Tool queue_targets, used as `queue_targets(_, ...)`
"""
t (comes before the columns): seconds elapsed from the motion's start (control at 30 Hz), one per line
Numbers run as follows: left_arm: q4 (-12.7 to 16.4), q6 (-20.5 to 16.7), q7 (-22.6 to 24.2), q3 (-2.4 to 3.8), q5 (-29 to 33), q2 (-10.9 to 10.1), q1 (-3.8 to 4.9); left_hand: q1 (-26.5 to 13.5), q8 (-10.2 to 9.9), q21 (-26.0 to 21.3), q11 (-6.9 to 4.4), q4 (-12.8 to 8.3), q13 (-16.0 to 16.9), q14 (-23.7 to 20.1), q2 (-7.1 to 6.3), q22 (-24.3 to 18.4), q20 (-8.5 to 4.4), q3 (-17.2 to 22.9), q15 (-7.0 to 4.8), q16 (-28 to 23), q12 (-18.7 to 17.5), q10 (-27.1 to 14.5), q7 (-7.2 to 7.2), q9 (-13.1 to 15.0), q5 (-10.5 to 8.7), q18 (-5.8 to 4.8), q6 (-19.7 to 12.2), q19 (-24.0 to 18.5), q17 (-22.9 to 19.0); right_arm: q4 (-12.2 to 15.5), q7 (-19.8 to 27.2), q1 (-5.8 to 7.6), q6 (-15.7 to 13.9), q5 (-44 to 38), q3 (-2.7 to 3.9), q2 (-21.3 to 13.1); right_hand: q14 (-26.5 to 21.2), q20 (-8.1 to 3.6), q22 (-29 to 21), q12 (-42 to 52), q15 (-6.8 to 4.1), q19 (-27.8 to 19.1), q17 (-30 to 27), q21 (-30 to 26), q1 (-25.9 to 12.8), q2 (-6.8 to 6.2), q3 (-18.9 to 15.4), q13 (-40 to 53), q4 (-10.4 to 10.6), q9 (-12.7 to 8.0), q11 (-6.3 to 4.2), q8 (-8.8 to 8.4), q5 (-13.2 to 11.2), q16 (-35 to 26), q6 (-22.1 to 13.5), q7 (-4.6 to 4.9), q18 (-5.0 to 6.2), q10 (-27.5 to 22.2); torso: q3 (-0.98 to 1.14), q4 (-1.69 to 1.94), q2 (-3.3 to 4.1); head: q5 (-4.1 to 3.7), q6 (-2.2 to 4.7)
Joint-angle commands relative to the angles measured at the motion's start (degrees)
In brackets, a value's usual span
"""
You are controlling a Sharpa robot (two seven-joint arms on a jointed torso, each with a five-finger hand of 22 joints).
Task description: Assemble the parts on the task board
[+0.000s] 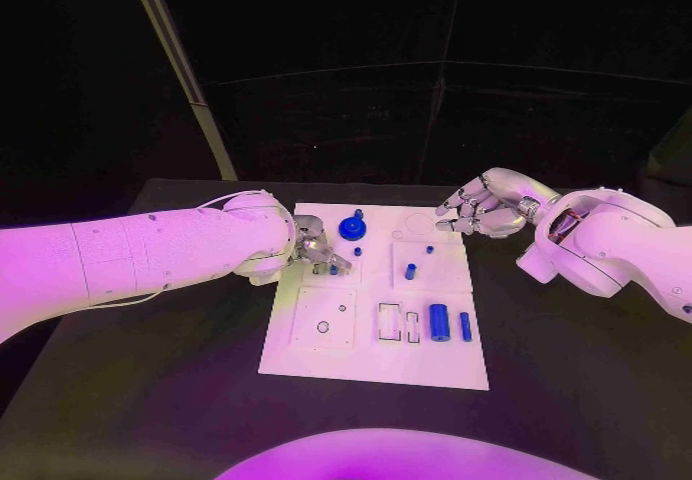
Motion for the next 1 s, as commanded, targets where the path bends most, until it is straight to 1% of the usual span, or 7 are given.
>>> queue_targets(0.03,0.67,-1.33,0.03,0.13,1.53,-0.74,0.49,0.44,-0.37,-0.31,-0.18,0.62,-0.48,5.99,-0.25,-0.31,-0.16,-1.72,-0.49,0.19,-0.60,-0.21,-0.01,-0.10,-0.23,-0.56,-0.06,-0.10,15.10,-0.09,0.41,0.11,0.12,-0.09,0.03,0.03,0.60,-0.02,-0.05,-0.18,-0.21,-0.21,-0.04,-0.21,-0.33,-0.17,0.11,-0.04,0.32,-0.07,0.05,0.21,0.20,-0.36,-0.32,0.05,0.89,-0.28,0.01,-0.01,0.02,-0.05,0.10)
queue_targets(0.2,1.98,-1.52,0.04,0.70,3.43,-2.17,1.87,2.45,-0.79,-1.12,0.06,2.13,-2.67,5.99,0.57,-1.28,-0.15,-5.65,-0.34,0.19,-2.44,-1.60,0.27,-0.34,-0.23,-0.35,-0.96,-0.65,15.10,-0.35,0.54,0.11,-0.04,-0.09,0.03,0.05,0.61,-0.02,-0.10,-0.13,-0.21,-0.24,-0.01,-0.23,-0.33,-0.18,0.10,0.00,0.33,-0.07,0.05,0.21,0.20,-0.34,-0.32,0.05,0.90,-0.26,-0.03,-0.09,-0.01,-0.10,0.40)
queue_targets(0.37,2.94,1.13,-0.03,3.41,4.61,-3.43,3.12,6.55,-1.84,-2.48,0.64,1.56,-4.87,5.98,1.59,-2.99,0.20,-7.43,0.15,0.15,-4.24,-3.16,1.04,-0.90,-0.19,0.00,-2.72,-1.61,15.04,-0.67,0.65,0.10,-0.09,-0.09,0.03,0.09,0.61,-0.02,-0.10,-0.13,-0.21,-0.24,-0.01,-0.23,-0.33,-0.18,0.10,0.00,0.33,-0.07,0.05,0.21,0.20,-0.34,-0.32,0.05,0.90,-0.26,0.02,-0.06,0.01,-0.09,0.86)
queue_targets(0.43,2.33,4.70,-0.21,4.55,4.40,-3.70,4.36,8.69,-4.35,-3.25,1.64,1.40,-5.89,5.84,2.75,-3.87,0.75,-8.41,0.90,-0.14,-5.03,-3.89,2.26,-2.27,-0.15,0.13,-5.70,-2.13,14.51,-0.80,0.66,0.10,-0.09,-0.09,0.03,0.08,0.61,-0.02,-0.10,-0.13,-0.21,-0.24,-0.01,-0.23,-0.33,-0.18,0.10,0.00,0.33,-0.07,0.05,0.21,0.20,-0.34,-0.32,0.05,0.90,-0.26,0.02,0.03,0.04,-0.07,1.03)
queue_targets(0.5,0.84,7.00,-0.34,4.99,3.93,-3.42,5.26,10.04,-5.57,-3.89,2.29,1.34,-6.46,5.75,3.69,-4.62,1.26,-9.15,1.46,-0.34,-5.45,-4.36,2.90,-3.11,-0.21,0.28,-6.44,-2.55,14.16,-0.91,0.66,0.10,-0.08,-0.09,0.03,0.10,0.61,-0.02,-0.10,-0.13,-0.21,-0.24,-0.01,-0.23,-0.33,-0.18,0.10,0.00,0.33,-0.07,0.05,0.21,0.20,-0.34,-0.32,0.05,0.90,-0.26,0.00,0.08,0.04,-0.06,1.13)
queue_targets(0.73,-9.46,12.71,-0.53,5.45,2.53,1.24,6.85,11.15,-6.83,-4.15,2.80,1.79,-6.44,5.78,4.89,-4.74,1.90,-10.89,1.97,-0.29,-5.27,-4.46,3.46,-4.15,-0.16,0.38,-6.70,-2.63,14.26,-1.45,0.69,0.10,-0.06,-0.09,0.02,0.37,0.61,-0.02,-0.10,-0.12,-0.20,-0.23,-0.02,-0.25,-0.36,-0.19,0.07,-0.01,0.40,-0.08,0.05,0.21,0.22,-0.37,-0.37,0.06,0.90,-0.27,0.00,-0.12,0.11,0.32,1.62)
queue_targets(1.0,-17.67,15.80,-0.44,4.91,0.17,6.20,6.62,11.76,-6.93,-4.20,2.82,2.12,-6.36,5.80,5.69,-4.69,2.12,-12.01,2.05,-0.24,-5.09,-4.47,3.43,-4.47,-0.16,0.43,-5.99,-2.60,14.34,-1.68,0.84,0.09,-0.04,-0.09,0.02,0.79,0.61,-0.02,-0.10,-0.09,-0.20,-0.22,0.00,-0.25,-0.35,-0.18,0.08,0.01,0.40,-0.08,0.05,0.21,0.24,-0.36,-0.38,0.05,0.90,-0.25,-0.13,-0.37,0.47,0.64,1.84)
